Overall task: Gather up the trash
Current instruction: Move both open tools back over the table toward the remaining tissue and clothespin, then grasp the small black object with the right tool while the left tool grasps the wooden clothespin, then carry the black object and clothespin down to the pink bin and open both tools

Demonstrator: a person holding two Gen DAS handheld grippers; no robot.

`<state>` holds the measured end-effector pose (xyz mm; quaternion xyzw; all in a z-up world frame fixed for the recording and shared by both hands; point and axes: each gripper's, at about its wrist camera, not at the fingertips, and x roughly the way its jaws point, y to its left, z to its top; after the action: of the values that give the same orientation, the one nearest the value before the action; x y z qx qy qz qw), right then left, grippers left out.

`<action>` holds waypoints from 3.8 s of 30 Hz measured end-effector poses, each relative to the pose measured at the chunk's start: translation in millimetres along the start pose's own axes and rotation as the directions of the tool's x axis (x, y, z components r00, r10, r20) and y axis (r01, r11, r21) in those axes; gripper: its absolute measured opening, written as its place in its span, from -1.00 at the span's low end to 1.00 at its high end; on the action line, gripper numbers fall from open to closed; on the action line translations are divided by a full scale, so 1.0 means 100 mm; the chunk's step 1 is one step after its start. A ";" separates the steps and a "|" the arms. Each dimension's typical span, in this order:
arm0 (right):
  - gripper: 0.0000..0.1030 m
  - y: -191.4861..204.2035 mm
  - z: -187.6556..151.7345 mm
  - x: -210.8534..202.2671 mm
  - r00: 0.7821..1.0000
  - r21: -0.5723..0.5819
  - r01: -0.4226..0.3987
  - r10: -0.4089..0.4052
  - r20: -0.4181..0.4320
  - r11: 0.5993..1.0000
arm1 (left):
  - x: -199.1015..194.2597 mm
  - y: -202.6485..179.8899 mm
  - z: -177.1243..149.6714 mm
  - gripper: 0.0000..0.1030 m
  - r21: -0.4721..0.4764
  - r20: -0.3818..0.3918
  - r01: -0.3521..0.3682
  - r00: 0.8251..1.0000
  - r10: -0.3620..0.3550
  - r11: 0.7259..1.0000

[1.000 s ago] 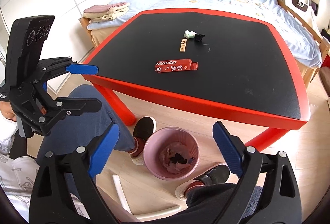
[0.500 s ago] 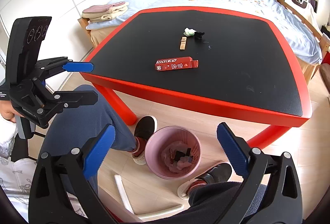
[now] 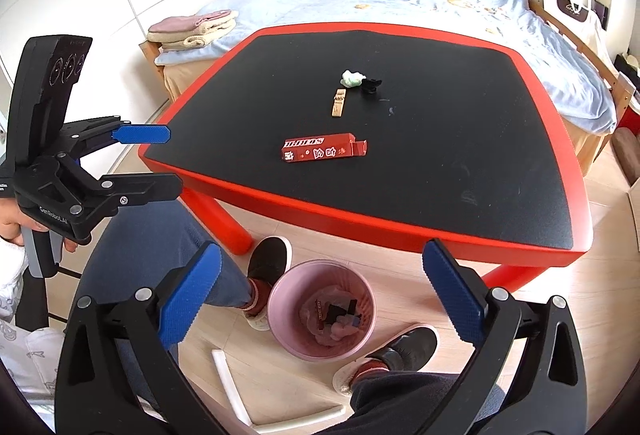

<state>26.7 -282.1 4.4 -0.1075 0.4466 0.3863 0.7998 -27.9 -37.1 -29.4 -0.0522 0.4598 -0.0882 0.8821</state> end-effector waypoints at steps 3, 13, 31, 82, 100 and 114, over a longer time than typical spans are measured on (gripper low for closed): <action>0.93 -0.05 0.16 0.02 1.000 -0.009 0.012 -0.012 0.013 1.000 | 0.05 0.05 0.12 0.85 -0.012 0.006 -0.013 1.000 0.013 1.000; 0.93 -0.39 0.81 0.27 0.999 -0.002 0.029 -0.029 0.036 1.000 | 0.36 0.24 0.56 0.85 -0.057 0.005 -0.049 0.999 0.049 0.997; 0.92 -0.84 1.66 1.43 0.999 -0.063 -0.015 0.012 -0.046 0.998 | 1.31 0.45 0.94 0.85 -0.119 -0.069 -0.097 0.994 0.089 0.988; -0.59 -0.75 1.58 1.72 0.995 -0.108 -0.082 0.075 -0.062 0.991 | 1.24 0.56 1.03 -0.81 -0.044 -0.042 -0.058 0.998 0.056 0.997; -0.59 -0.30 0.82 0.48 0.998 -0.071 -0.046 0.048 0.028 0.996 | 0.32 0.10 0.61 -0.81 0.079 0.017 0.028 0.999 -0.029 0.997; -0.59 0.00 0.04 -0.03 0.999 -0.029 -0.047 0.048 0.015 0.998 | 0.04 -0.20 0.04 -0.81 0.128 -0.023 0.092 0.996 -0.090 0.987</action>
<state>28.1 -281.8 9.2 -0.1054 0.4372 0.4124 0.7923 -24.0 -57.4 -26.9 -0.0153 0.4576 -0.1582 0.8748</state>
